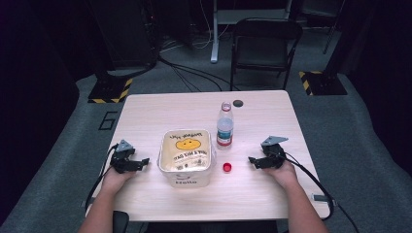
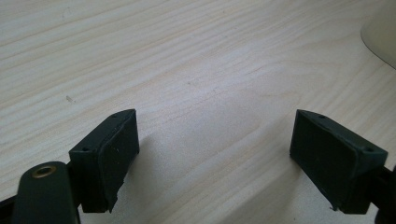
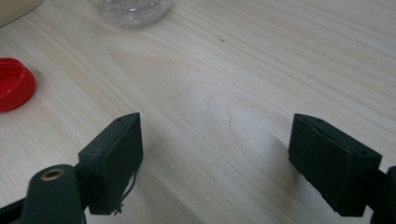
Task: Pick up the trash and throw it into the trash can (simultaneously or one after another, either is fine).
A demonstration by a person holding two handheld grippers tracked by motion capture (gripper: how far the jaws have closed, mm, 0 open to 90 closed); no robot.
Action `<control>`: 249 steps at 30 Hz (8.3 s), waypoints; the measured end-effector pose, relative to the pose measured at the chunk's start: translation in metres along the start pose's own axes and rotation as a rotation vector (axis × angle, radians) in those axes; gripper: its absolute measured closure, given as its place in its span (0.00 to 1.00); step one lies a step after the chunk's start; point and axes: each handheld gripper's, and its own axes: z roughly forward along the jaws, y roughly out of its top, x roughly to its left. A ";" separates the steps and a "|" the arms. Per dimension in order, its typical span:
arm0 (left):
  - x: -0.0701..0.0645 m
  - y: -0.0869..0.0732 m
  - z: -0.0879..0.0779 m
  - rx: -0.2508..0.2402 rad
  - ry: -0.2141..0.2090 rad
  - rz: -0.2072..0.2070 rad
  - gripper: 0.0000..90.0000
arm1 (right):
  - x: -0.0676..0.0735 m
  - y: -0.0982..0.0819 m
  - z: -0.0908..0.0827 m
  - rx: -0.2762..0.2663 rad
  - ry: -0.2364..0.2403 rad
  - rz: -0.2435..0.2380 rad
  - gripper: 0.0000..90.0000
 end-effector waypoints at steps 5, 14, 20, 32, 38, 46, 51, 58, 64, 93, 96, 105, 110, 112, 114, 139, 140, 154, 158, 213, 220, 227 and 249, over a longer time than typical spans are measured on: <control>0.001 0.001 0.001 0.002 0.010 -0.013 0.17 | 0.001 -0.002 -0.005 0.000 -0.005 0.002 0.31; -0.002 -0.002 -0.002 0.004 0.011 -0.007 0.17 | 0.005 0.010 -0.011 -0.029 -0.051 0.010 0.40; -0.003 -0.003 -0.003 0.000 0.009 -0.010 0.17 | 0.008 0.020 -0.027 -0.067 -0.094 -0.009 0.39; -0.005 -0.004 -0.004 0.004 0.009 -0.009 0.17 | 0.007 0.029 -0.051 -0.093 -0.065 0.052 0.40; -0.005 -0.004 -0.005 0.010 0.008 -0.008 0.17 | 0.014 0.038 -0.062 -0.095 -0.055 0.031 0.38; -0.006 -0.005 -0.004 -0.007 0.011 -0.011 0.17 | 0.023 0.064 -0.081 -0.103 -0.091 -0.015 0.33; -0.006 -0.005 -0.005 -0.001 0.007 -0.010 0.17 | 0.031 0.082 -0.086 -0.117 -0.066 -0.018 0.31; -0.006 -0.005 -0.006 0.004 0.007 -0.003 0.17 | 0.039 0.101 -0.089 -0.153 -0.025 -0.017 0.30; -0.006 -0.005 -0.006 0.008 0.005 0.000 0.17 | 0.046 0.123 -0.088 -0.181 -0.011 -0.046 0.28; -0.006 -0.005 -0.006 0.003 0.000 -0.003 0.17 | 0.054 0.169 -0.042 -0.184 0.013 -0.033 0.09; -0.006 -0.005 -0.006 0.003 -0.001 -0.003 0.17 | 0.054 0.169 -0.035 -0.176 0.011 -0.032 0.08; -0.005 -0.005 -0.005 0.000 -0.004 0.000 0.17 | 0.056 0.169 -0.021 -0.166 -0.007 -0.031 0.08; -0.005 -0.005 -0.006 0.001 -0.003 0.002 0.17 | 0.056 0.171 -0.016 -0.164 0.008 -0.016 0.09; -0.005 -0.005 -0.005 0.000 -0.004 0.001 0.17 | 0.056 0.172 -0.014 -0.168 0.010 -0.010 0.10; -0.006 -0.006 -0.005 -0.007 -0.001 0.001 0.17 | 0.056 0.172 -0.012 -0.170 0.017 -0.011 0.13; -0.005 -0.006 -0.005 -0.006 -0.002 0.002 0.17 | 0.060 0.176 -0.033 -0.209 0.025 -0.055 0.31; -0.005 -0.006 -0.005 -0.006 -0.002 0.002 0.17 | 0.060 0.177 -0.035 -0.207 0.025 -0.053 0.31; -0.005 -0.006 -0.005 -0.006 -0.002 0.001 0.17 | 0.056 0.182 -0.060 -0.232 0.054 -0.046 0.31; -0.005 -0.006 -0.005 -0.006 -0.002 0.002 0.17 | 0.055 0.182 -0.068 -0.237 0.064 -0.049 0.31; -0.005 -0.006 -0.005 -0.003 -0.004 0.009 0.17 | 0.134 0.268 -0.149 -0.293 0.261 -0.234 0.31; -0.004 -0.005 -0.006 0.006 -0.008 0.011 0.17 | 0.145 0.270 -0.137 -0.282 0.287 -0.249 0.31; -0.004 -0.005 -0.006 0.007 -0.008 0.012 0.17 | 0.151 0.268 -0.128 -0.270 0.298 -0.251 0.31; -0.004 -0.005 -0.006 0.005 -0.011 0.008 0.17 | 0.157 0.245 -0.088 -0.219 0.288 -0.248 0.31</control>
